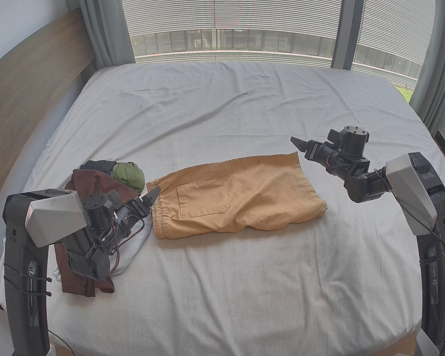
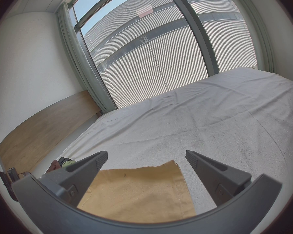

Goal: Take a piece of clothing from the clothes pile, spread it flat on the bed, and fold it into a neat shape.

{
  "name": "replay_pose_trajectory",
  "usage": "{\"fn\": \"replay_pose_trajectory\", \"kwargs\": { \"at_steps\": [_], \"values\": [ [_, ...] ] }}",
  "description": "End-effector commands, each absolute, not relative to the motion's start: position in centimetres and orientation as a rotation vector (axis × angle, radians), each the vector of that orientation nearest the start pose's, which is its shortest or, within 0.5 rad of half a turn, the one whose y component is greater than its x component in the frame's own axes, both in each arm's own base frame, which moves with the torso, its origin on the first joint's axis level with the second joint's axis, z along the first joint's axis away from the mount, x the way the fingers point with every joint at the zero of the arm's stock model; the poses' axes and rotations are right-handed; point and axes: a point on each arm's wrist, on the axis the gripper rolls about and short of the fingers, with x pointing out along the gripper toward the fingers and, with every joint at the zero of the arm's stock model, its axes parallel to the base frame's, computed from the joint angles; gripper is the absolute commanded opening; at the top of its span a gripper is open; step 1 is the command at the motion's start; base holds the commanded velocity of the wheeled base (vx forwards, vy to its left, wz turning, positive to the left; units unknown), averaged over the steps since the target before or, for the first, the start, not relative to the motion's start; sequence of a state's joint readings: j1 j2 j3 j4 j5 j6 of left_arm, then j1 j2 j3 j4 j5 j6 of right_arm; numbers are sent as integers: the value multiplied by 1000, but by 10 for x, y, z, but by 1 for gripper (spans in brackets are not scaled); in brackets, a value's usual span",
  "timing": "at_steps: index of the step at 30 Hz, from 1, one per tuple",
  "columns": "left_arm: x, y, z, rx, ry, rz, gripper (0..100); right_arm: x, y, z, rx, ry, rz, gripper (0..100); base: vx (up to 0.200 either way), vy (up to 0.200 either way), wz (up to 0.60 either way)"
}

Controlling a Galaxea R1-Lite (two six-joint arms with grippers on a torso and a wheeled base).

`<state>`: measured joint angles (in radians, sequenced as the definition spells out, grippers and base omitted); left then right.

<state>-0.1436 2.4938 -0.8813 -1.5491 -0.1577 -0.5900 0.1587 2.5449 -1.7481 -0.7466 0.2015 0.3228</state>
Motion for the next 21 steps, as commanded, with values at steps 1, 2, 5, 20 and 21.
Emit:
{"fn": "replay_pose_trajectory", "kwargs": {
  "at_steps": [1,2,5,20,21],
  "values": [
    [406,-62,-1,-586,140,-273,100,516,89,100,319,88,349,100,0,0,0],
    [405,-62,0,-588,141,-274,100,513,89,101,318,89,345,100,0,0,0],
    [405,-62,1,-589,139,-273,100,498,96,108,315,107,353,100,0,0,0],
    [376,-79,41,-613,137,-370,100,399,137,109,310,226,483,100,0,0,0],
    [376,-80,41,-613,140,-376,100,398,137,107,309,231,482,100,0,0,0]
  ]
}}
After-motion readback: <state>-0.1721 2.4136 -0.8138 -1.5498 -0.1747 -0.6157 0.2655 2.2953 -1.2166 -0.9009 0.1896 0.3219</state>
